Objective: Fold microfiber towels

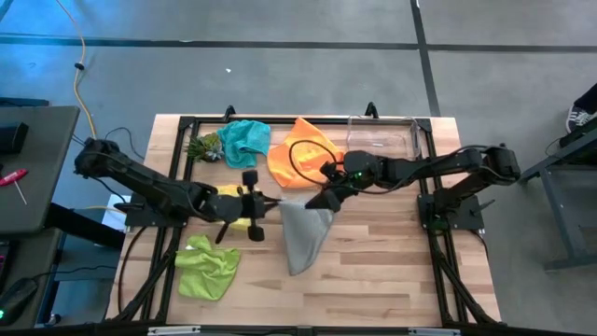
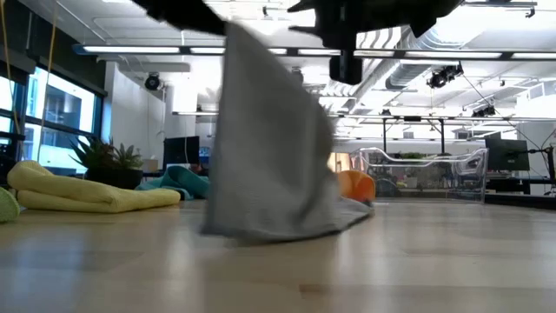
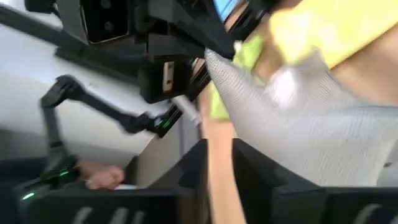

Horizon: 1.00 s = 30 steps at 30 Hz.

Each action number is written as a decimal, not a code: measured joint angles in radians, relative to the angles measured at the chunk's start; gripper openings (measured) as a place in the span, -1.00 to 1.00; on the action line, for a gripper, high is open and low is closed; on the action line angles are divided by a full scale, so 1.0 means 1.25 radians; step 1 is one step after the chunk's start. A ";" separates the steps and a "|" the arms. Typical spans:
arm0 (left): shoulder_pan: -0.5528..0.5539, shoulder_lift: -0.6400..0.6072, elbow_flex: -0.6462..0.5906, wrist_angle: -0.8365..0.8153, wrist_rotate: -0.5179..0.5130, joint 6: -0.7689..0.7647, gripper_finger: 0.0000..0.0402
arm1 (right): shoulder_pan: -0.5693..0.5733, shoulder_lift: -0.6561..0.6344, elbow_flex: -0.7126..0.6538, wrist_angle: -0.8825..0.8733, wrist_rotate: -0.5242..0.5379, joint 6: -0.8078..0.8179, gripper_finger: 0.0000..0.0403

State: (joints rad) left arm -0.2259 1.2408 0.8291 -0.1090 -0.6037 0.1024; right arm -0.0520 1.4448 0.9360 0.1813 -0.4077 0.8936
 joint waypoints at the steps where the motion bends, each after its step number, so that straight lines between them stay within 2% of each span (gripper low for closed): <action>1: 0.002 -0.014 0.000 -0.036 -0.003 -0.032 -1.00 | -0.006 -0.001 0.000 0.003 0.017 -0.022 -0.53; 7: 0.028 -0.044 0.000 -0.257 0.027 -0.294 -1.00 | -0.032 -0.009 0.000 -0.002 0.085 -0.102 -0.17; 12: 0.092 0.039 0.000 -0.329 0.142 -0.448 -1.00 | -0.013 -0.009 0.000 -0.063 0.122 -0.173 -0.05; 16: 0.141 0.142 0.000 -0.306 0.259 -0.488 -1.00 | 0.037 -0.008 0.000 -0.132 0.139 -0.230 -0.04; 20: 0.157 0.221 0.000 -0.274 0.352 -0.504 -1.00 | 0.129 0.005 0.000 -0.174 0.150 -0.277 -0.04; 25: 0.156 0.239 0.000 -0.254 0.410 -0.519 -1.00 | 0.253 0.040 0.000 -0.202 0.235 -0.404 -0.04; 30: 0.171 0.216 -0.001 -0.260 0.420 -0.495 -1.00 | 0.337 0.132 0.063 -0.239 0.304 -0.423 -0.04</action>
State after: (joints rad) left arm -0.0124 1.5109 0.8284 -0.4338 -0.0791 -0.5161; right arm 0.3689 1.6093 1.0149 -0.1176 -0.0274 0.3648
